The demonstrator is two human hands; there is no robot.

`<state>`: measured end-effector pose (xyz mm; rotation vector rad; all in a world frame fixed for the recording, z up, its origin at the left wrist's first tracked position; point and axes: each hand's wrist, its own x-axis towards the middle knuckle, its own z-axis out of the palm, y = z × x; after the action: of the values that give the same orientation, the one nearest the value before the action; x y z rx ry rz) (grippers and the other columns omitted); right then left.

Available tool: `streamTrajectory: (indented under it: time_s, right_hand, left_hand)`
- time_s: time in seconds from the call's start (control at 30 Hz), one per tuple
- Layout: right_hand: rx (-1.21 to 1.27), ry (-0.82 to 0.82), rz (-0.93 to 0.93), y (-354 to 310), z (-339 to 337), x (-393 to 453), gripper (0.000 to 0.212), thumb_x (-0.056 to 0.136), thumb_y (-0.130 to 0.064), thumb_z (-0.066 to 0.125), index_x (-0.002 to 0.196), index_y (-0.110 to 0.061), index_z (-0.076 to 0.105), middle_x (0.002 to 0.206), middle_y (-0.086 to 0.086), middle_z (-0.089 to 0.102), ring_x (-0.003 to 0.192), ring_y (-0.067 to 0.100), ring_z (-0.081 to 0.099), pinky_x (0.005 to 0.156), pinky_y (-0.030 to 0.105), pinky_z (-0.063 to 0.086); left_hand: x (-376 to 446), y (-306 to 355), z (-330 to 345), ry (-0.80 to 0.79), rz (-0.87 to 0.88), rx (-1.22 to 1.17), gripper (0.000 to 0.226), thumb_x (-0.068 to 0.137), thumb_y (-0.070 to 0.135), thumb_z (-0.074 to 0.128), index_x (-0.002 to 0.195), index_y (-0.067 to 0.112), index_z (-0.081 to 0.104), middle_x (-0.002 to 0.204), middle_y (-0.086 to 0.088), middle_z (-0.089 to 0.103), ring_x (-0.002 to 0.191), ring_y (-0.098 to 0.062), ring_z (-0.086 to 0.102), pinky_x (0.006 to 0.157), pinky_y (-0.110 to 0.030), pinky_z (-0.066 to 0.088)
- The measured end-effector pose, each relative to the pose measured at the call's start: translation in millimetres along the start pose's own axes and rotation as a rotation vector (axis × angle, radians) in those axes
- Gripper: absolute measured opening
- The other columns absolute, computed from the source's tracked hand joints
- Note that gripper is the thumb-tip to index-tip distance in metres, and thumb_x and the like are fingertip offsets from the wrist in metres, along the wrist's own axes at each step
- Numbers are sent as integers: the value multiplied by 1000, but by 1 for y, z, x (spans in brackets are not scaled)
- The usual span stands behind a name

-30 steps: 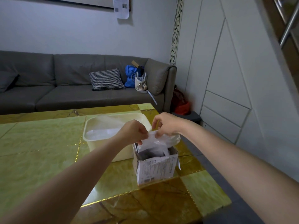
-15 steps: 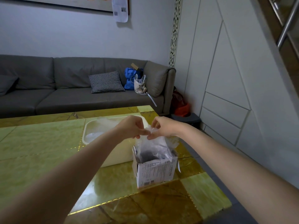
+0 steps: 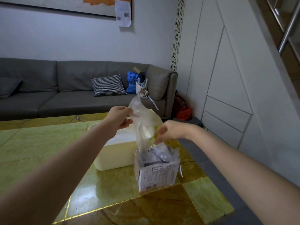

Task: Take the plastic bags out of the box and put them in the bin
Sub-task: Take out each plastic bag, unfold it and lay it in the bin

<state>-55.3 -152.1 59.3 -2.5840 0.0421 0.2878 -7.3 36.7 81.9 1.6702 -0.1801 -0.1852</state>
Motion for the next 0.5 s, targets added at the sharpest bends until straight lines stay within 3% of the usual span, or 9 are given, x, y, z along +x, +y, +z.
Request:
streamTrajectory:
  time_s: [0.07, 0.17, 0.23, 0.33, 0.4, 0.5]
  right_hand:
    - [282, 85, -26, -7, -11, 2, 64, 78, -35, 75, 131, -8, 52, 129, 4, 56, 111, 22, 58, 83, 29, 49]
    - [618, 145, -52, -14, -9, 5, 40, 86, -24, 67, 122, -11, 56, 121, 4, 58, 114, 20, 54, 88, 31, 42]
    - [825, 131, -59, -22, -7, 4, 27, 91, -30, 61, 113, -13, 60, 108, 2, 61, 102, 19, 54, 85, 30, 41]
    - [1081, 130, 1, -32, -10, 6, 45, 90, -50, 52, 109, -11, 57, 90, 5, 60, 79, 18, 55, 69, 28, 43]
    - [1139, 136, 12, -37, -12, 7, 46, 89, -49, 55, 110, -8, 56, 87, 6, 60, 72, 18, 58, 66, 28, 44]
    - [1017, 172, -81, -43, -11, 6, 12, 88, -16, 65, 94, -7, 61, 78, 4, 58, 62, 11, 54, 60, 23, 44]
  left_hand:
    - [-1, -1, 0, -22, -90, -147, 14, 96, 12, 46, 87, 7, 55, 49, 4, 60, 55, -10, 41, 55, -20, 39]
    - [-3, -4, -3, -121, -197, -314, 18, 97, 13, 43, 81, 9, 52, 58, 2, 45, 49, -6, 37, 46, -16, 36]
    - [-3, -7, -7, -190, -206, -353, 20, 97, 13, 41, 80, 10, 51, 56, 2, 41, 43, -4, 36, 43, -14, 35]
    - [-3, -9, -15, -228, -192, -404, 22, 97, 13, 40, 78, 11, 51, 49, 5, 42, 40, -3, 35, 46, -14, 32]
    - [-3, -10, -20, -242, -181, -447, 23, 98, 14, 40, 77, 11, 51, 52, 5, 40, 39, -3, 34, 45, -14, 32]
    - [0, -14, -25, -253, -188, -447, 24, 98, 16, 40, 79, 12, 53, 60, 3, 42, 42, -4, 34, 47, -14, 32]
